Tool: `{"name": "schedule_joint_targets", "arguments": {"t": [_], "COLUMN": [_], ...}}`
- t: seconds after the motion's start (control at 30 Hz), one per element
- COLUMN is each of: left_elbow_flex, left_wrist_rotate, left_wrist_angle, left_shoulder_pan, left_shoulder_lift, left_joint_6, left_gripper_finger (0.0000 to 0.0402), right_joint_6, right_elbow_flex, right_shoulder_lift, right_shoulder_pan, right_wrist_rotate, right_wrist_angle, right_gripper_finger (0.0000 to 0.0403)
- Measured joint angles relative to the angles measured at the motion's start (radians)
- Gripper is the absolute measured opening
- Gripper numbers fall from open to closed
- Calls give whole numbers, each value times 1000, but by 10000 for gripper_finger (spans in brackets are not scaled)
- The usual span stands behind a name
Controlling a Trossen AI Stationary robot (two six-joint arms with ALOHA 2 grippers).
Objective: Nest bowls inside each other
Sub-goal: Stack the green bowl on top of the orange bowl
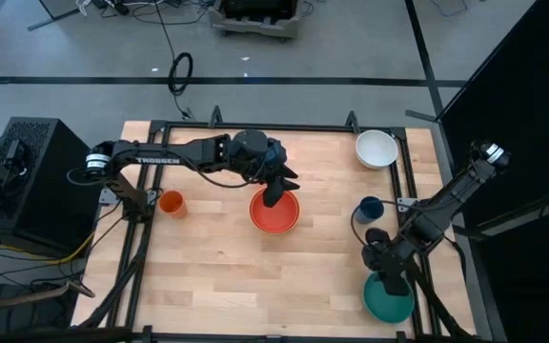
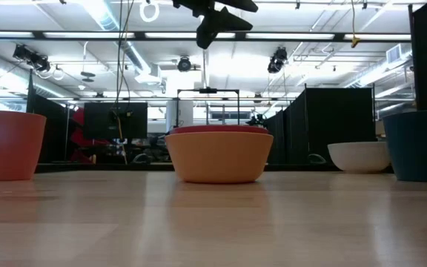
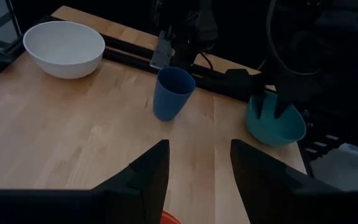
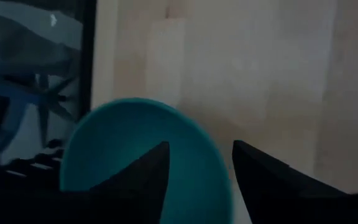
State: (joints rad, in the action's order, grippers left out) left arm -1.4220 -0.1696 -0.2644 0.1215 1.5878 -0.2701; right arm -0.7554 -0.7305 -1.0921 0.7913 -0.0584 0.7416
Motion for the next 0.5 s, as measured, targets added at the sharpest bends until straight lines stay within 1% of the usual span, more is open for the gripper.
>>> {"name": "schedule_joint_targets", "arguments": {"t": [0.1,0.27,0.5], "left_elbow_flex": [0,0,0], "left_wrist_rotate": [0,0,0], "left_wrist_angle": [-1,-4,-4], "left_shoulder_pan": [0,0,0], "left_shoulder_lift": [0,0,0], "left_joint_6": [-1,-1,-1], "left_gripper_finger": [158,158,158], "right_joint_6": [35,42,61], "right_elbow_flex": [2,29,47], "right_shoulder_lift": [-4,-33,-77], "right_shoulder_pan": [-15,-15,-15], "right_wrist_rotate": [1,-24,-25], "right_wrist_angle": [17,16,8], "right_gripper_finger": [158,152,141]}}
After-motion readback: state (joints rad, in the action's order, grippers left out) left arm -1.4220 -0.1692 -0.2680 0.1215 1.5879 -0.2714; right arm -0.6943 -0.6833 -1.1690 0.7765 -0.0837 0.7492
